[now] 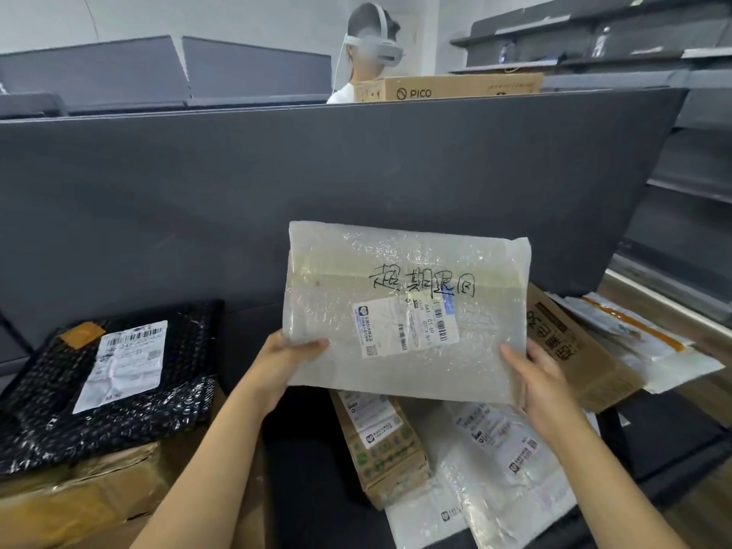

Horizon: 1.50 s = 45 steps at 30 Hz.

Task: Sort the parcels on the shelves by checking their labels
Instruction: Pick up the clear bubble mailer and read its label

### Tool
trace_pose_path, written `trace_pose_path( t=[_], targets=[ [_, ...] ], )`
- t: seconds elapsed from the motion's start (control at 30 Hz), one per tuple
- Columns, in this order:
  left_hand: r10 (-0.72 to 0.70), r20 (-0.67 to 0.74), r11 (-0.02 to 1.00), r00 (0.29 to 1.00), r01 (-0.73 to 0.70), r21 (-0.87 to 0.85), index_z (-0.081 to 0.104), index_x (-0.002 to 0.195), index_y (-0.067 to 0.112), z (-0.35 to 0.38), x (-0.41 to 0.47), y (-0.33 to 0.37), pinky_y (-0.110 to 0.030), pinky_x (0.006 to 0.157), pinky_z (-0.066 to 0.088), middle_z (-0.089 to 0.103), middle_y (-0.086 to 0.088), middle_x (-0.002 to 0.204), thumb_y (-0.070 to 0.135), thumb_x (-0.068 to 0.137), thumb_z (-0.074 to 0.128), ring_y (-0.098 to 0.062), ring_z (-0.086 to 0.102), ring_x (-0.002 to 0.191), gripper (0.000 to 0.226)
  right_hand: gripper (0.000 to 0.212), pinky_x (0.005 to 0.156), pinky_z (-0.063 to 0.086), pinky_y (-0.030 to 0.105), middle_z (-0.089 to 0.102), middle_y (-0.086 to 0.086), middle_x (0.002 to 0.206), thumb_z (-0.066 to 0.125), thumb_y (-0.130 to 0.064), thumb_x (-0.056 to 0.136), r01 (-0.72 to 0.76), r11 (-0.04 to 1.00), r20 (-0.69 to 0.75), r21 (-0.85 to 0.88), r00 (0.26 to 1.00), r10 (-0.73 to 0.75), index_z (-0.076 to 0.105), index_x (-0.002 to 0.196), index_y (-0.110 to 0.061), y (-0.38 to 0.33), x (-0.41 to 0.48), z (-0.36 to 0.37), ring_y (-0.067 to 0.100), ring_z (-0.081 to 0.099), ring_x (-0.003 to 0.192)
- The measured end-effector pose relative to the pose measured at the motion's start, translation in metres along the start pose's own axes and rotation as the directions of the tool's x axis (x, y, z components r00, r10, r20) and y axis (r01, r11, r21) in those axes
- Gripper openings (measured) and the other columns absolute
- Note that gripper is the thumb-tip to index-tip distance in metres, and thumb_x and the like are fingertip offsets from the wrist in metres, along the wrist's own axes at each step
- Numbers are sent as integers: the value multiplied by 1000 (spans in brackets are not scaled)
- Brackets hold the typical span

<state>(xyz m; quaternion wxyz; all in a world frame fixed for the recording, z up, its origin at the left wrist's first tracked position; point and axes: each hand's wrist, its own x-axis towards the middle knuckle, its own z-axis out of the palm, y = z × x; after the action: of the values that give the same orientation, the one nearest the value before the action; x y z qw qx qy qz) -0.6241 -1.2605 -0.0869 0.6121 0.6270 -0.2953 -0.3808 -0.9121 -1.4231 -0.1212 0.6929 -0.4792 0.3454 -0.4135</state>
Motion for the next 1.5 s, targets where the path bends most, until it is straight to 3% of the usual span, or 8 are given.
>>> trace_pose_path(
  t=[0.13, 0.33, 0.57, 0.7, 0.87, 1.17, 1.33, 1.5],
  targets=[
    [-12, -87, 1000, 996, 10, -28, 66, 111, 12, 9, -4, -6, -46, 91, 53, 73, -8, 104, 11, 84, 68, -30, 67, 102, 28, 19, 83, 53, 42, 71, 0, 98, 64, -17, 86, 45, 996, -100, -72, 994, -52, 63, 104, -22, -7, 2, 13, 19, 67, 90],
    [124, -191, 988, 974, -139, -67, 63, 109, 24, 16, -23, 11, -46, 88, 54, 72, -4, 106, 20, 90, 61, -26, 67, 101, 19, 11, 75, 53, 36, 72, -2, 93, 61, -17, 89, 42, 993, -97, -109, 994, -52, 63, 96, -25, -17, 14, 18, 16, 69, 82],
    [255, -60, 965, 965, -251, 74, 63, 111, 20, 41, -51, 48, -34, 78, 56, 72, -1, 105, 17, 99, 46, -17, 69, 95, 21, 7, 58, 39, 27, 63, 3, 85, 58, -19, 93, -139, 979, -147, -149, 982, 117, 56, 100, -20, -25, 37, 23, 20, 57, 72],
    [87, -120, 996, 989, -83, 39, 62, 93, 16, 30, -36, 77, -21, 53, 54, 73, 3, 81, 2, 96, 40, -11, 70, 72, 26, 13, 49, 49, 26, 67, 4, 75, 61, -17, 90, -209, 941, -86, -267, 977, 193, 62, 100, -10, -51, 42, 16, 19, 60, 68],
    [-217, -141, 965, 966, 190, -182, 56, 104, 3, 10, -10, 82, -25, 50, 58, 65, -9, 92, 2, 95, 40, -18, 64, 79, 18, 4, 51, 53, 18, 69, -1, 65, 60, -12, 89, -280, 939, 19, -200, 957, 290, 63, 88, -9, -90, 46, 9, 11, 61, 69],
    [34, -21, 997, 999, -35, -66, 55, 118, 23, 7, -16, 47, -38, 76, 54, 71, -2, 107, -13, 86, 42, -22, 69, 97, 50, 21, 69, 52, 39, 68, 6, 100, 58, 1, 88, 69, 976, 63, -205, 996, -57, 61, 101, -16, -71, 28, -4, 25, 65, 90],
    [91, -18, 990, 996, -93, -108, 61, 112, 24, 23, -21, 33, -33, 74, 54, 72, 0, 104, -10, 87, 44, -19, 70, 95, 45, 30, 77, 52, 37, 70, 1, 92, 57, 8, 84, 167, 967, 17, -190, 986, -167, 61, 99, -17, -54, 16, -15, 21, 64, 87],
    [53, 121, 991, 991, -38, -130, 58, 123, 16, 53, -25, 8, -29, 71, 57, 71, -5, 112, 10, 91, 54, -22, 69, 100, 32, 33, 65, 55, 20, 72, -11, 86, 57, 5, 86, 140, 958, -83, -252, 983, -166, 62, 102, -23, -53, -15, -58, 4, 69, 78]
  ],
)
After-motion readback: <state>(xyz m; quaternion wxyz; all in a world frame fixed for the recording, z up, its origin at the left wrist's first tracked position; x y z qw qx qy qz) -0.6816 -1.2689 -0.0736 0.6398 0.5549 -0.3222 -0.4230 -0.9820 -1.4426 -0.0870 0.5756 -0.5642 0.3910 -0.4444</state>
